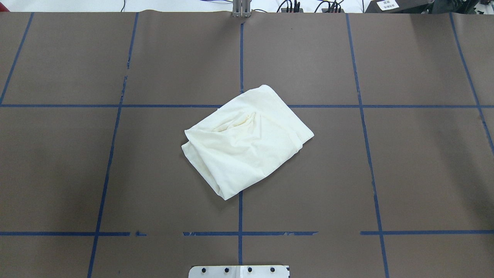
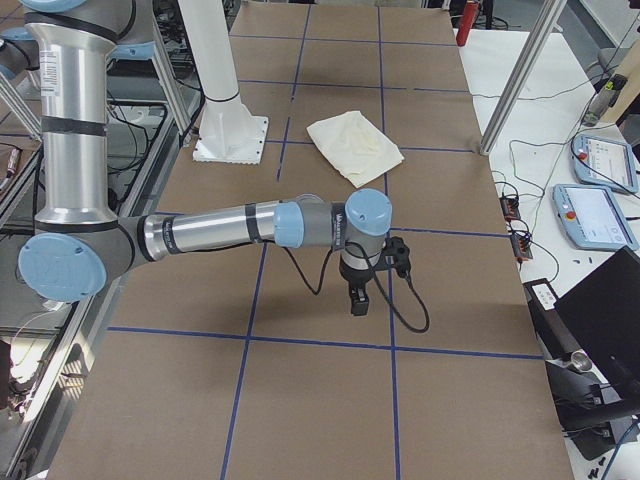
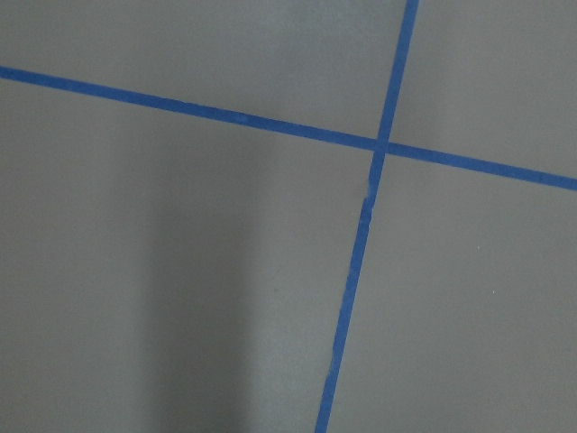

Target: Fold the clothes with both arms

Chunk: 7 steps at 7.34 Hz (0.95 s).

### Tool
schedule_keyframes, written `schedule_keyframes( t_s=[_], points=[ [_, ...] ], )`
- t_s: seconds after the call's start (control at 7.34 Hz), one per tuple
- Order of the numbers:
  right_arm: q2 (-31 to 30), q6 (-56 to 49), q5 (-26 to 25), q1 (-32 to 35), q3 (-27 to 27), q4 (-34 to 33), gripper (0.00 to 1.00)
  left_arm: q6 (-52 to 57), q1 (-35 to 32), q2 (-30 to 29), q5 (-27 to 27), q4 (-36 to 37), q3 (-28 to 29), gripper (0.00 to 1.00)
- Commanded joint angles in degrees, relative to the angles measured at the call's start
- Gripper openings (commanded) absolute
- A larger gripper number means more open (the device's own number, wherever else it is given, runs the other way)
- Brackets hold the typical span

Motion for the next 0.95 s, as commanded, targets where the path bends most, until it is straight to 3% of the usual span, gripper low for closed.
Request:
schedule_keyframes(
  t_s=[0.0, 0.14, 0.41, 0.82],
  points=[
    [-1.4, -0.8, -0.5, 0.7, 0.6, 0.2, 1.00, 1.0, -0.8, 2.9, 2.2, -4.3, 3.4, 1.00],
    [-1.7, -0.5, -1.2, 0.8, 0.6, 0.2, 1.00, -0.6, -0.7, 2.1, 1.8, -3.9, 4.5, 1.00],
    [-2.1, 0.3, -0.9, 0.8, -0.3, 0.1, 1.00, -18.3, -0.2, 2.6, -1.8, -2.9, 2.8, 1.00],
    [-1.7, 0.7, -0.4, 0.8, -1.1, 0.1, 1.00, -24.5, 2.2, 2.8, -9.0, 1.9, 2.1, 1.00]
  ],
)
